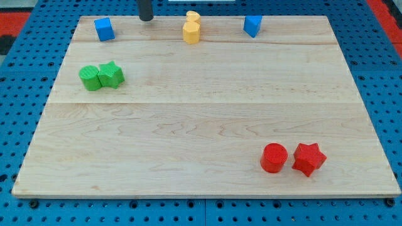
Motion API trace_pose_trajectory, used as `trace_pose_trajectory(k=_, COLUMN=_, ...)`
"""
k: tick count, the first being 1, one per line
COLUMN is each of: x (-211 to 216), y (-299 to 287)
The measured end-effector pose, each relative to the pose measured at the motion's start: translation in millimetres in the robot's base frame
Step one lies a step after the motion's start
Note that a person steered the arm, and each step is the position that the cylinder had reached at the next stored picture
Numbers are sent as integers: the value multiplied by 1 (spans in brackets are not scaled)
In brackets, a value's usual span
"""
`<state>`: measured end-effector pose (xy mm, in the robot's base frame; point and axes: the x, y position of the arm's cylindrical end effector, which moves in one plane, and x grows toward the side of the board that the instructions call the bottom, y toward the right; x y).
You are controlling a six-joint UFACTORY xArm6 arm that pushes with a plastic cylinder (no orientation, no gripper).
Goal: Push yellow heart towards the bottom of the board
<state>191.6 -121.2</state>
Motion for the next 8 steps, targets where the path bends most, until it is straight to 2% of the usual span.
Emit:
trace_pose_trajectory(k=1, x=0, y=29)
trace_pose_trajectory(k=7, x=0, y=76)
trace_pose_trajectory(k=8, x=2, y=108)
